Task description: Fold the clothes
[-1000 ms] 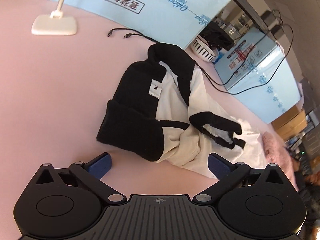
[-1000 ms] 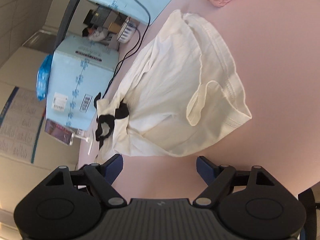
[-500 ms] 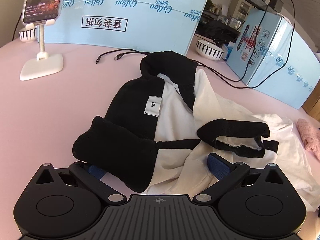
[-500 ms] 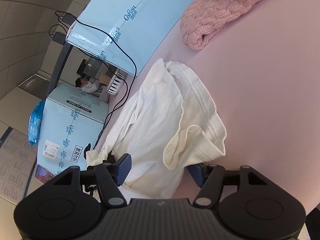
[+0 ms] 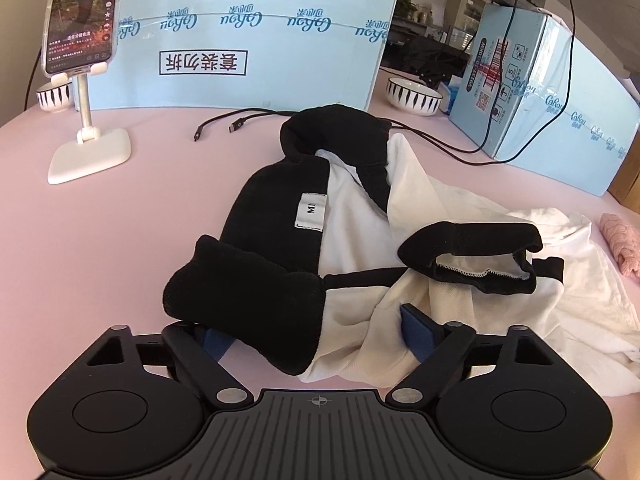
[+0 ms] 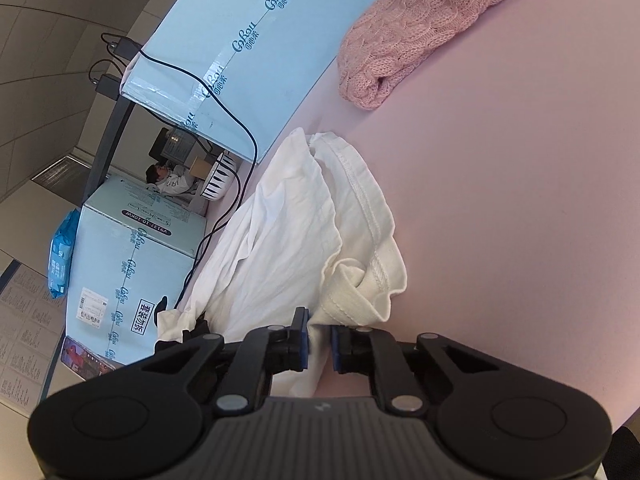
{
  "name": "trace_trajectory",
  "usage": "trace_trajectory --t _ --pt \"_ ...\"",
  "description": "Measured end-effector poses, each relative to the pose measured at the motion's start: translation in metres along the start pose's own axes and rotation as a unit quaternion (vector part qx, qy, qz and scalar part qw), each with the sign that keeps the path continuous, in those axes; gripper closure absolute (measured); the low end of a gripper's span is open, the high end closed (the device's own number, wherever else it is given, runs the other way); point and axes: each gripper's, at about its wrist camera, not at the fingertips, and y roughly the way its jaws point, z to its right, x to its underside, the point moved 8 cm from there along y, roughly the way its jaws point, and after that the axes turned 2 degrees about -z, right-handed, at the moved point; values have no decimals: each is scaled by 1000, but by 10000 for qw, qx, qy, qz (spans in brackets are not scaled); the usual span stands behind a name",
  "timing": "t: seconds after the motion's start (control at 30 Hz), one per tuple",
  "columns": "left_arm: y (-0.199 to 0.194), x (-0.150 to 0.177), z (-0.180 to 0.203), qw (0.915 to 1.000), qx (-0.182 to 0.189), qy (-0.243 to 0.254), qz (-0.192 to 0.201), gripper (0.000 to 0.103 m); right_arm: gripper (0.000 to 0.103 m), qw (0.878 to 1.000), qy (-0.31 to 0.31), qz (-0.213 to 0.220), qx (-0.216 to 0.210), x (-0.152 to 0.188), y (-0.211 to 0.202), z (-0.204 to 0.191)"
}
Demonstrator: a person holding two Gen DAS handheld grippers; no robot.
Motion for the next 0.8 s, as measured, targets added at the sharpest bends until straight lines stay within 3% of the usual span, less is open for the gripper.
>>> trace_trajectory --t 0.03,0.07,0.13,0.3,0.4,0.47,0.5,0.53,0.57,0.6,0.63,0.67,0.73,0.8 --pt "-2 -1 -1 9999 133 -87 0 70 91 10000 -8 -25 -3 -1 0 0" --pt "-4 -2 -3 9993 306 -217 -29 77 91 10000 -19 -53 -8 -2 -1 -1" --pt "-7 -3 -8 9958 673 -595 -156 82 92 9999 -51 -85 -36 -6 -3 -2" --pt "-24 5 -9 9908 986 -908 -164 84 95 9990 -377 193 -151 -18 -20 -12" --pt "-48 21 -5 9899 1122 -859 -137 84 97 9967 -757 305 -6 -20 -42 -18" --pt "-56 35 -7 9884 1183 -913 -269 81 96 9953 -880 -125 387 -15 -47 -9" --pt "-55 47 -13 9833 1313 -1172 -464 79 92 9942 -770 -401 632 -11 -43 2" --pt "-55 57 -19 9774 1441 -1421 -614 75 97 9920 -667 -654 850 -6 -41 13" --pt "-60 59 -26 9720 1537 -1653 -646 73 96 9930 -662 -634 745 -7 -43 15" --pt "-67 58 -34 9661 1531 -1930 -768 63 94 9923 -757 -637 745 -12 -47 12" --pt "-74 56 -42 9615 1493 -2159 -817 51 84 9916 -860 -620 747 -17 -51 9" --pt "-84 48 -48 9656 1334 -2165 -552 48 77 9905 -1099 -335 754 -26 -58 -2" --pt "-113 20 -52 9803 914 -1710 381 30 44 9804 -1883 252 521 -42 -67 -35" --pt "-118 2 -38 9844 1068 -1277 562 25 35 9768 -2126 95 250 -55 -54 -62"
